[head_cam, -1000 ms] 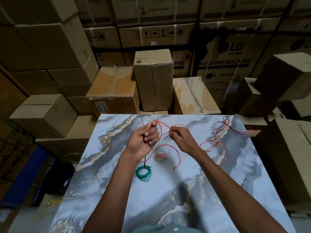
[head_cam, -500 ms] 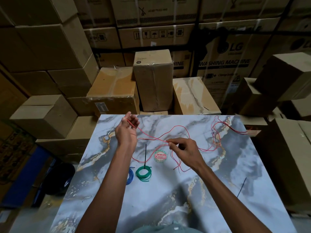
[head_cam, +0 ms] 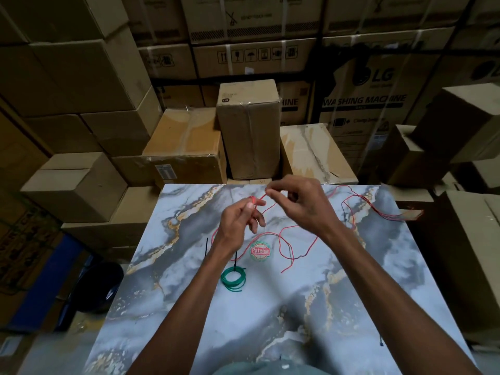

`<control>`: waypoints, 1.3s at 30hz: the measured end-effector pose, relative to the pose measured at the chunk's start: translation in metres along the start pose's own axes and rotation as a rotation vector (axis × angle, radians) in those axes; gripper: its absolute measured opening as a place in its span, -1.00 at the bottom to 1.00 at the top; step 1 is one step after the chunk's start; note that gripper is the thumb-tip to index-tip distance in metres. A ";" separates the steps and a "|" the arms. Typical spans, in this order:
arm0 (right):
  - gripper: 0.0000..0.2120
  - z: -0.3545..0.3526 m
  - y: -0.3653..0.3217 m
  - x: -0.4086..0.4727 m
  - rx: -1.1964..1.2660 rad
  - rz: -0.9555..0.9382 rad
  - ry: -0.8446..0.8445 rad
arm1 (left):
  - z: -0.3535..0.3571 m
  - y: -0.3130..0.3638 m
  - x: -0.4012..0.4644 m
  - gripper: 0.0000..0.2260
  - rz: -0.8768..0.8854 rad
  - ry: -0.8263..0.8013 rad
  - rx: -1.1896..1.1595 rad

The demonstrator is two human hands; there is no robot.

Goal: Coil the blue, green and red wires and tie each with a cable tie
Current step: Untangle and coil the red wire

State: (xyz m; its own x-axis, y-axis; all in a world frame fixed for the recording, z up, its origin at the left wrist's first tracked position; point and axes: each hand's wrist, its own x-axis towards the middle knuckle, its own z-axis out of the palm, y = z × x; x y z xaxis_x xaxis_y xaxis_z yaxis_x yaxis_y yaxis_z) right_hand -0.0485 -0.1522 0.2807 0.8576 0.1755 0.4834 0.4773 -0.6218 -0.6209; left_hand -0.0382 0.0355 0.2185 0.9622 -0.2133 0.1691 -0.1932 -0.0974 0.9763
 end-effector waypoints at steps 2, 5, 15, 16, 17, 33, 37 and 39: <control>-0.86 -0.005 0.007 0.008 -0.023 -0.005 0.059 | 0.002 0.005 -0.002 -0.70 0.023 -0.056 0.001; -0.85 -0.006 0.017 0.015 0.051 0.067 0.093 | 0.006 0.014 -0.003 -0.68 0.015 -0.106 -0.063; -0.80 0.029 0.051 -0.011 0.528 0.390 0.014 | 0.010 0.039 -0.001 -0.77 -0.227 -0.203 -0.748; -0.78 0.035 0.052 -0.019 0.563 0.437 0.003 | 0.010 0.041 0.000 -0.78 -0.236 -0.168 -0.816; -0.76 0.042 0.055 -0.028 0.593 0.487 -0.010 | 0.009 0.043 0.002 -0.78 -0.244 -0.127 -0.893; -0.42 0.062 0.113 -0.097 0.047 0.845 -0.170 | -0.003 0.006 0.021 -0.77 -0.266 0.371 -0.829; -0.26 0.057 0.092 -0.058 -0.233 0.614 -0.157 | 0.005 0.013 0.020 -0.78 -0.286 0.280 -0.725; -0.30 0.055 0.074 -0.035 -0.218 0.396 -0.030 | 0.010 0.018 0.018 -0.79 -0.303 0.243 -0.719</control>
State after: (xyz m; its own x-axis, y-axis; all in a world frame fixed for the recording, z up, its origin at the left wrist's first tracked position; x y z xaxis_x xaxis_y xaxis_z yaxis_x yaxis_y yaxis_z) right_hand -0.0328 -0.1619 0.1841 0.9727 -0.0887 0.2145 0.0622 -0.7909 -0.6088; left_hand -0.0263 0.0203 0.2381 0.9836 -0.0533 -0.1722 0.1730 0.5477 0.8186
